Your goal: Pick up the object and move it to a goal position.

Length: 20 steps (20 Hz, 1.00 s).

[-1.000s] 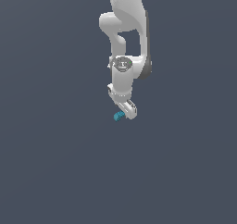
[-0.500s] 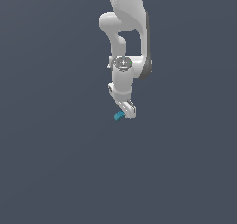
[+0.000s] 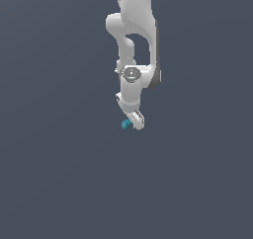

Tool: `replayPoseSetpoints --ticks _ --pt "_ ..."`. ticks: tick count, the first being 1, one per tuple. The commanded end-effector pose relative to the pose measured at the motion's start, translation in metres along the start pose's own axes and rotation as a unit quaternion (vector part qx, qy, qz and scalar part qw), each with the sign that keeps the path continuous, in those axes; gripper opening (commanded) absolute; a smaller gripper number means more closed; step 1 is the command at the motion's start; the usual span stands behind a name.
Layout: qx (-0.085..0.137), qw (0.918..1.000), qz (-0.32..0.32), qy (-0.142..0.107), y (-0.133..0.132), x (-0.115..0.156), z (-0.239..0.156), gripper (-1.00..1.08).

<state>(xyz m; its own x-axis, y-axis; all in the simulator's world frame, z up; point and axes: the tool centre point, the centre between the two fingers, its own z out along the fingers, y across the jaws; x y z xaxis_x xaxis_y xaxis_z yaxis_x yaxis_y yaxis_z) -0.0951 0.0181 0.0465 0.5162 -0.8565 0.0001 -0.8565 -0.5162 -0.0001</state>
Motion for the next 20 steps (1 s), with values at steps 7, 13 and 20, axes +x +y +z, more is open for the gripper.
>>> replayPoseSetpoints --ticks 7,13,20 --pt "0.0 1.0 0.001 0.0 0.0 0.0 0.024 1.0" --pt "0.0 1.0 0.001 0.0 0.0 0.0 0.024 -1.0" --pt "0.0 1.0 0.001 0.0 -0.001 0.0 0.024 -1.0"
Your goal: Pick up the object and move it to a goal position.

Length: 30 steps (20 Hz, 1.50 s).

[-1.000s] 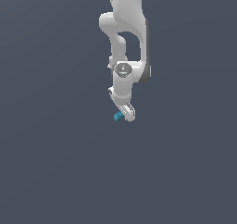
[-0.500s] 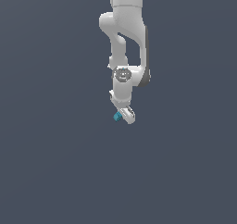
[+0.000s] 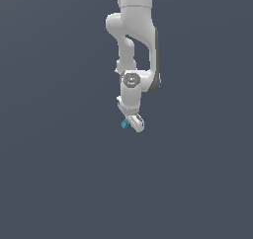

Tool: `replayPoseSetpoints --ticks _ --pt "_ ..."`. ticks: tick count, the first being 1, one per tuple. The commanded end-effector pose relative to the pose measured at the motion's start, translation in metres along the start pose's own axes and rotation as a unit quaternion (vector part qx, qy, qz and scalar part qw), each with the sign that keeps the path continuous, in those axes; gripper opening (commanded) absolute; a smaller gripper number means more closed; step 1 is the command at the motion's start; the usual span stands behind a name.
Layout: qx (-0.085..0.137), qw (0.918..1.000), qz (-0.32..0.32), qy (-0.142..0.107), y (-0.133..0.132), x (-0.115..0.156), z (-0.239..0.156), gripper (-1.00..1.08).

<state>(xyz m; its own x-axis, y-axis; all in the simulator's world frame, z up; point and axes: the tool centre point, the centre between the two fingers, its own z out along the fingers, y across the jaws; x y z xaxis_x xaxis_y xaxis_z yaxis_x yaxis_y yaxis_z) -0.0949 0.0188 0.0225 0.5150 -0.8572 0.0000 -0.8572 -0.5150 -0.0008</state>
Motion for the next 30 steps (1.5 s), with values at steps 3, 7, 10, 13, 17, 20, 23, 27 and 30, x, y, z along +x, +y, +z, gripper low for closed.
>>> replayPoseSetpoints --ticks 3,7,10,13,17,20,23,27,30 --pt "0.0 1.0 0.0 0.0 -0.002 0.002 -0.003 -1.0" --pt "0.0 1.0 0.0 0.0 -0.006 0.007 -0.014 -1.0" --pt "0.0 1.0 0.0 0.0 -0.012 0.013 -0.026 -1.0" --pt "0.0 1.0 0.0 0.0 -0.019 0.02 -0.043 -1.0" --pt "-0.001 1.0 0.001 0.001 -0.031 0.034 -0.071 -1.0" --pt "-0.001 1.0 0.001 0.001 -0.042 0.045 -0.095 -1.0" --pt "-0.001 1.0 0.001 0.001 -0.054 0.057 -0.12 -1.0" --pt "-0.001 1.0 0.001 0.001 -0.07 0.073 -0.154 -1.0" --pt "-0.001 1.0 0.001 0.001 -0.081 0.085 -0.177 -1.0"
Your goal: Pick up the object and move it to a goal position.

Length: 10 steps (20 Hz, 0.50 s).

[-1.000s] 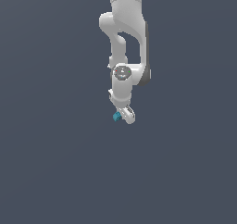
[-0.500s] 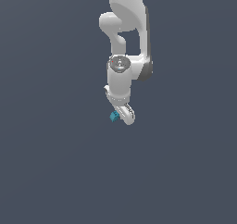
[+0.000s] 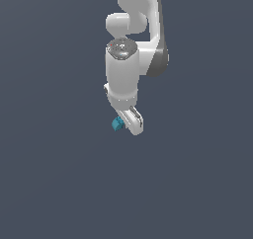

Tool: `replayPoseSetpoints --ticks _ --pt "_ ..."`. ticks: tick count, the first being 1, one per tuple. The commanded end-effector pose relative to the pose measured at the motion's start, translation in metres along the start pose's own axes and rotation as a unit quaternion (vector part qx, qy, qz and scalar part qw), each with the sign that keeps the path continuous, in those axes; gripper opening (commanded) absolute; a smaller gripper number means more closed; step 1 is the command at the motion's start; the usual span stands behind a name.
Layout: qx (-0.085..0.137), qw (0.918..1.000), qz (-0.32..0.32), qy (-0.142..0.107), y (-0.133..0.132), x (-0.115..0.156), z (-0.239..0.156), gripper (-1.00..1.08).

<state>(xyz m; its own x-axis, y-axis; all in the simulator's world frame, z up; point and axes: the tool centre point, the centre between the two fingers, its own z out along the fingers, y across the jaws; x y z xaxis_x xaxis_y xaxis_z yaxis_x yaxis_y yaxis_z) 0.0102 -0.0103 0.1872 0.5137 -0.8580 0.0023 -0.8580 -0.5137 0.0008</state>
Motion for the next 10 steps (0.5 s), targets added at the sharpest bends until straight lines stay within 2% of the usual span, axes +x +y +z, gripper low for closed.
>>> replayPoseSetpoints --ticks 1,10 --pt "0.0 1.0 0.0 0.0 -0.009 0.009 -0.02 -1.0" --pt "0.0 1.0 -0.001 0.0 -0.037 0.037 -0.075 -1.0"
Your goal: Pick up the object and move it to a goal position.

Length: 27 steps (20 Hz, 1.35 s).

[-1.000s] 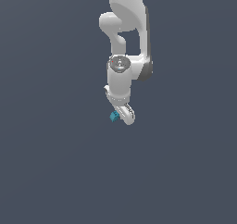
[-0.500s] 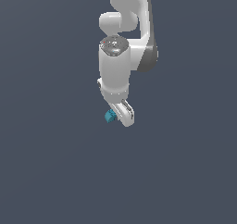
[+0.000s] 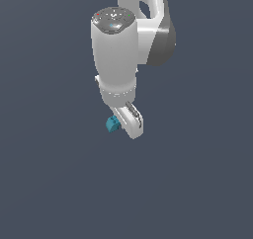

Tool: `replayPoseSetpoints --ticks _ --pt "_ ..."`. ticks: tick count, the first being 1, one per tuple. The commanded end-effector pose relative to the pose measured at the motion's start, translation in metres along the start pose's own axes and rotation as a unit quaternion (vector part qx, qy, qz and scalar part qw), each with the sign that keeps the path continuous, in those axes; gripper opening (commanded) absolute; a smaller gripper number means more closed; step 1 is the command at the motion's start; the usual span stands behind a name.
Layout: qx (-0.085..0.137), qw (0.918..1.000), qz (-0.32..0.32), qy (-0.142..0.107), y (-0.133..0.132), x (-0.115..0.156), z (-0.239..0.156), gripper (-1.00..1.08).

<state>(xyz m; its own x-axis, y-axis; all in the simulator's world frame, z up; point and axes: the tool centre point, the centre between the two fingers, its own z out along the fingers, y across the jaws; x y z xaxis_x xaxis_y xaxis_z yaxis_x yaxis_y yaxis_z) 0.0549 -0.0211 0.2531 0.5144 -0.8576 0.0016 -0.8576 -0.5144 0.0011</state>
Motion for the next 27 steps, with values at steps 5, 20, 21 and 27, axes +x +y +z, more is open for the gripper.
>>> replayPoseSetpoints --ticks 5,20,21,27 --pt "0.0 1.0 0.0 0.0 -0.018 0.017 -0.034 -1.0" --pt "0.0 1.0 0.0 -0.001 -0.041 0.039 -0.076 -1.0" --pt "0.001 1.0 0.0 -0.001 -0.042 0.04 -0.076 -1.0" --pt "0.001 1.0 0.0 -0.001 -0.043 0.041 -0.079 -1.0"
